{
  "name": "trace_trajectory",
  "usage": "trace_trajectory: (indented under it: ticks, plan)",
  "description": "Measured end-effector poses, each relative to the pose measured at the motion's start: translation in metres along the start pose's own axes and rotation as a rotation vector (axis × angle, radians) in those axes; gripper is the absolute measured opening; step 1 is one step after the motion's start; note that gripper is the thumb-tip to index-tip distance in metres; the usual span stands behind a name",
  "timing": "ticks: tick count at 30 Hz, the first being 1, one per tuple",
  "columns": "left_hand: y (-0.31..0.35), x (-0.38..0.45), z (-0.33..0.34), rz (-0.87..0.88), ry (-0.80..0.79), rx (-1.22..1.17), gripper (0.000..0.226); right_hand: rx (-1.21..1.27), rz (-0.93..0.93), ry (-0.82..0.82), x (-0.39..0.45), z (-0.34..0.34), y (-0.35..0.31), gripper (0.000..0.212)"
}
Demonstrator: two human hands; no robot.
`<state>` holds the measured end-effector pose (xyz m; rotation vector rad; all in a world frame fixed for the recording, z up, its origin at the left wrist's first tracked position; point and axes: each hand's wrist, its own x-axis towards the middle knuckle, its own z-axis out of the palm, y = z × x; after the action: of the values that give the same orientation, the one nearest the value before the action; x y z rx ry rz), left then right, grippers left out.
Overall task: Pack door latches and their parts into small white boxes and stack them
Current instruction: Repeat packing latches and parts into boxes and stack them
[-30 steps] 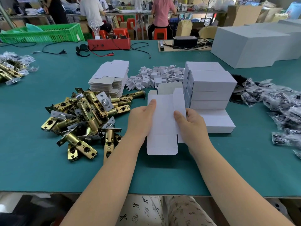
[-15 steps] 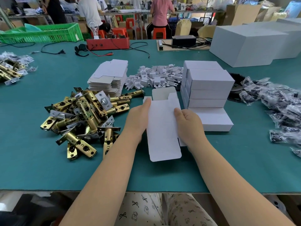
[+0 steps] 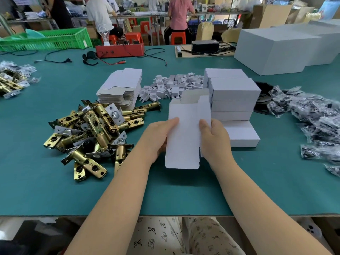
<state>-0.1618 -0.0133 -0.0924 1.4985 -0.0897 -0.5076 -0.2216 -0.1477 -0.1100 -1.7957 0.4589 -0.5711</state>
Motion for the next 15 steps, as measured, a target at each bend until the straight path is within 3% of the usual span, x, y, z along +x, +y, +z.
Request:
trace_trajectory:
  ticks: [2, 5, 8, 11, 15]
  plan:
    - [-0.0022, -0.0003, 0.0012, 0.015, -0.054, 0.111, 0.027, 0.037, -0.002, 0.031, 0.0009, -0.0003, 0.0011, 0.018]
    - [-0.0034, 0.0012, 0.0022, 0.099, 0.0, 0.149, 0.032, 0.052, 0.012, 0.003, -0.0007, -0.0002, 0.0016, 0.014]
    - [-0.0044, 0.0021, -0.0004, 0.156, 0.04, 0.072, 0.029, -0.029, -0.022, -0.091, -0.0052, 0.0017, 0.003, 0.037]
    - [-0.0025, 0.0022, -0.0033, 0.152, 0.053, 0.044, 0.032, -0.127, -0.041, -0.166, -0.0083, 0.0043, 0.003, 0.045]
    - [-0.0012, 0.0019, -0.0006, 0.099, 0.019, -0.019, 0.044, -0.058, -0.032, -0.212, -0.0088, 0.0025, 0.0014, 0.027]
